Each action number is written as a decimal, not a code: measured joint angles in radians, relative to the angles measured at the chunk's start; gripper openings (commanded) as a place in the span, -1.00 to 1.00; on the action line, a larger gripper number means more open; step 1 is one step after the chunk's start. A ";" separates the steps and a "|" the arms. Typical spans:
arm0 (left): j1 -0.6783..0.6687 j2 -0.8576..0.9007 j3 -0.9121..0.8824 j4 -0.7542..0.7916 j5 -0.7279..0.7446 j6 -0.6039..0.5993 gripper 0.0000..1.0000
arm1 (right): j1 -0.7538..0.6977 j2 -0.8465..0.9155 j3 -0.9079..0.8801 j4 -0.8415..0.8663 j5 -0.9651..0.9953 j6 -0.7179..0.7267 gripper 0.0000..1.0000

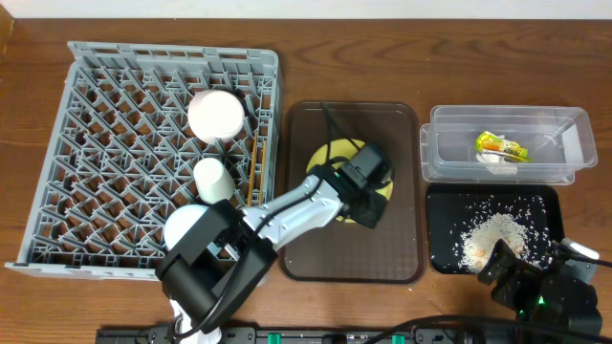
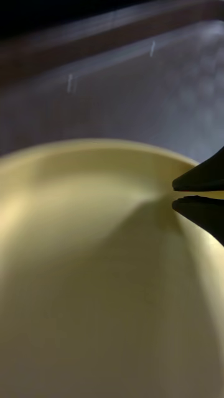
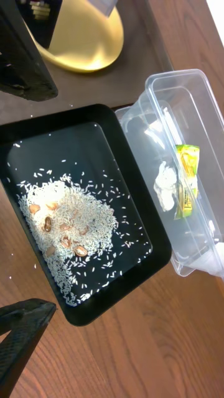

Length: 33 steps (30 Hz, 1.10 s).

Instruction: Sort waste into correct bins and load items into the dishwasher

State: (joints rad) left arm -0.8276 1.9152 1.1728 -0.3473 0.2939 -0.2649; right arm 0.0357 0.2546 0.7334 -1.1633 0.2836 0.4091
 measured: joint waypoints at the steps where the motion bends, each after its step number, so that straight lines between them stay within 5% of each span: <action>1: -0.010 0.000 0.000 0.014 0.027 0.000 -0.84 | 0.000 0.000 0.000 0.000 0.000 0.000 0.99; 7: -0.044 0.000 0.000 0.077 0.190 0.000 -0.83 | 0.000 0.000 0.000 0.000 0.000 0.000 0.98; 13: -0.016 -0.003 0.018 0.010 0.169 0.005 -0.66 | 0.000 0.000 0.000 0.000 0.000 0.000 0.99; 17: 0.029 -0.057 0.048 -0.077 0.057 0.022 0.27 | 0.000 0.000 0.000 0.000 0.000 0.000 0.99; 20: 0.061 -0.148 0.067 -0.138 -0.063 0.034 0.69 | 0.000 0.000 0.000 0.000 0.000 0.000 0.98; 24: 0.093 -0.220 0.088 -0.214 -0.165 0.033 0.70 | 0.000 0.000 0.000 0.000 0.000 0.000 0.98; 28: 0.124 -0.204 0.087 -0.248 -0.205 0.034 0.39 | 0.000 0.000 0.000 0.000 0.000 0.000 0.99; 33: 0.156 -0.137 0.074 -0.245 -0.227 0.035 0.37 | 0.000 0.000 0.000 0.000 0.000 0.000 0.98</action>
State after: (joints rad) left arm -0.6720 1.7786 1.2472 -0.5926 0.0669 -0.2298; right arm 0.0357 0.2546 0.7334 -1.1633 0.2836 0.4091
